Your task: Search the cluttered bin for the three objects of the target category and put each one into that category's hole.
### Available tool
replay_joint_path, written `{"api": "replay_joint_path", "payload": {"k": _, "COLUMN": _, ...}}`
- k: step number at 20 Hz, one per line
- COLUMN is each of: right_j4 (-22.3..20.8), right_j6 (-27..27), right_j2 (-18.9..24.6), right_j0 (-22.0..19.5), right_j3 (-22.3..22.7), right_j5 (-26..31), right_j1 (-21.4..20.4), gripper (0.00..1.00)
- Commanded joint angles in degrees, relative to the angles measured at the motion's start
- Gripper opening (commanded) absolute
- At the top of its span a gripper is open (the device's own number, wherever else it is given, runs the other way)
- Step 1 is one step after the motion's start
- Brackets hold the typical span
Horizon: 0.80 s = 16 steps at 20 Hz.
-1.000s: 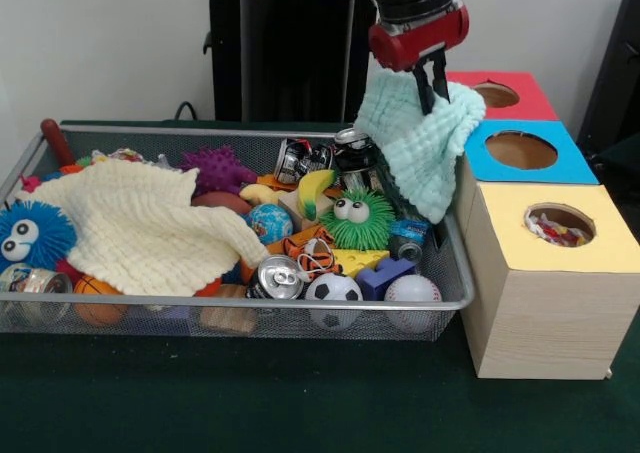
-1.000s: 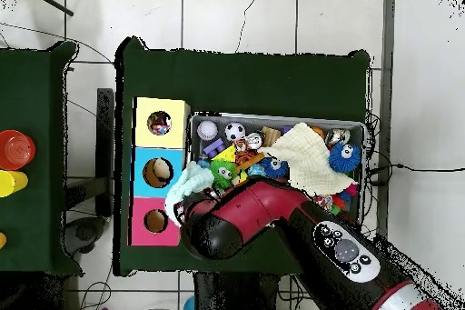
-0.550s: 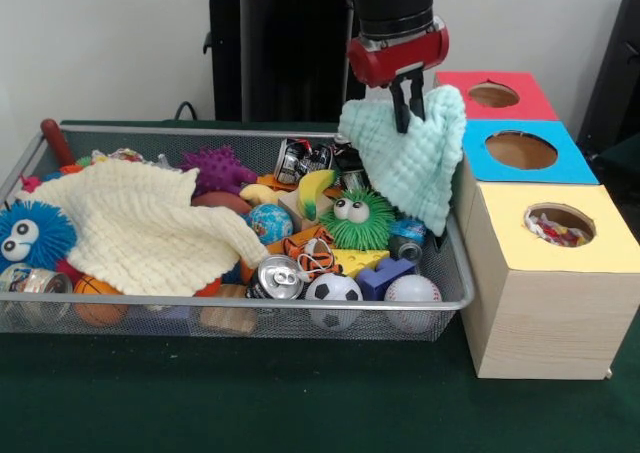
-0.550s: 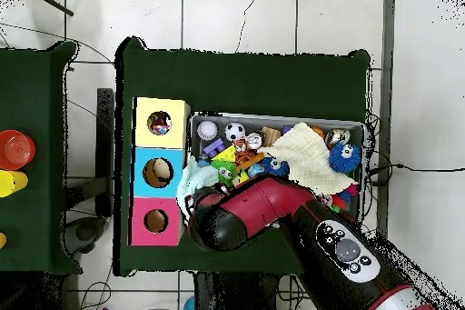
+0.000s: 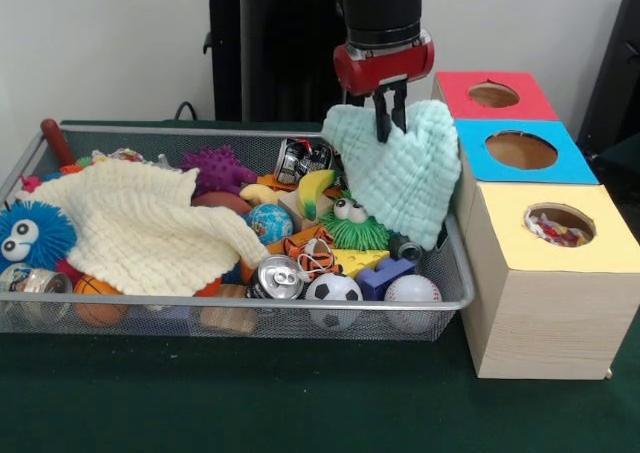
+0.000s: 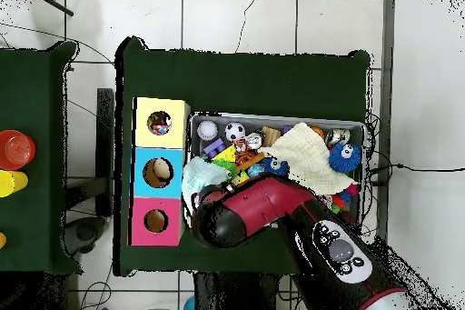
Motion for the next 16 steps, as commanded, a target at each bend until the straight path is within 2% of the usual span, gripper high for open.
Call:
{"api": "replay_joint_path", "payload": {"k": 1, "right_j4": -1.65, "right_j6": -0.94, "right_j2": -5.33, "right_j0": 1.38, "right_j3": -7.23, "right_j5": 8.93, "right_j1": 0.6, "gripper": 0.0}}
{"api": "replay_joint_path", "payload": {"k": 2, "right_j4": -1.42, "right_j6": -1.27, "right_j2": -5.53, "right_j0": 1.51, "right_j3": -7.29, "right_j5": 9.39, "right_j1": 0.61, "gripper": 0.0}}
{"api": "replay_joint_path", "payload": {"k": 3, "right_j4": -1.15, "right_j6": -1.67, "right_j2": -5.76, "right_j0": 1.61, "right_j3": -7.27, "right_j5": 9.17, "right_j1": 0.6, "gripper": 1.0}}
{"api": "replay_joint_path", "payload": {"k": 11, "right_j4": -1.24, "right_j6": -2.57, "right_j2": -5.46, "right_j0": 1.29, "right_j3": -6.97, "right_j5": 9.67, "right_j1": 0.27, "gripper": 1.0}}
{"api": "replay_joint_path", "payload": {"k": 16, "right_j4": -4.39, "right_j6": 1.96, "right_j2": -8.69, "right_j0": 3.71, "right_j3": -5.37, "right_j5": 5.88, "right_j1": -4.86, "gripper": 1.0}}
